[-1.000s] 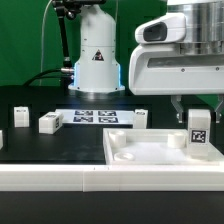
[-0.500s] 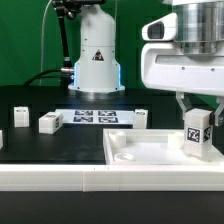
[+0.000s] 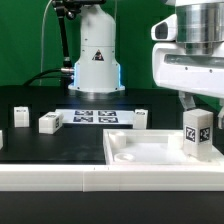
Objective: Assemble one leg
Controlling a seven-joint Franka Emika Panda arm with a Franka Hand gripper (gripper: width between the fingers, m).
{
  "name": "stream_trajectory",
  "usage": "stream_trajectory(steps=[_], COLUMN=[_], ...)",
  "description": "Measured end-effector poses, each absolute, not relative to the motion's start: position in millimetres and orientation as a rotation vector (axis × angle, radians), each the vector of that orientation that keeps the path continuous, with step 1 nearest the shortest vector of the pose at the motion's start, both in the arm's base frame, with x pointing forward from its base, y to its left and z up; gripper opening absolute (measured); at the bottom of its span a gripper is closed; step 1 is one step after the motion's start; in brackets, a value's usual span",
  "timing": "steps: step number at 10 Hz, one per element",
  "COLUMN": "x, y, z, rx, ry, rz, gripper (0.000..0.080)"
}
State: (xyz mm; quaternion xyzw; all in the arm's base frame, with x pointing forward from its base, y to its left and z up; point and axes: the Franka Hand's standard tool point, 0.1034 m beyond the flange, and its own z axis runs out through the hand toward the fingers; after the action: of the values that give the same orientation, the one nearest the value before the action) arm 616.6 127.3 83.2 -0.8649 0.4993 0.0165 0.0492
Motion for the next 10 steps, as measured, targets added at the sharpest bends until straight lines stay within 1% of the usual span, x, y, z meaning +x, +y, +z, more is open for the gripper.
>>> stream_trajectory(steps=[1,2,3,4,5,10], x=[618,619,620,622,625,627], y=[124,121,119,118,113,109], z=[83.9,85.1,86.8,89.3,90.1,88.0], rx=[-2.672,-2.723,-2.81,-2.871,-2.927,-3.039], ry=[1.456,1.361,1.172,1.011,0.821,0.221], rz=[0.049,0.048,0.05,0.049,0.034,-0.039], gripper=[0.0513,0.0621,0.0621,0.0644,0.0649,0.0649])
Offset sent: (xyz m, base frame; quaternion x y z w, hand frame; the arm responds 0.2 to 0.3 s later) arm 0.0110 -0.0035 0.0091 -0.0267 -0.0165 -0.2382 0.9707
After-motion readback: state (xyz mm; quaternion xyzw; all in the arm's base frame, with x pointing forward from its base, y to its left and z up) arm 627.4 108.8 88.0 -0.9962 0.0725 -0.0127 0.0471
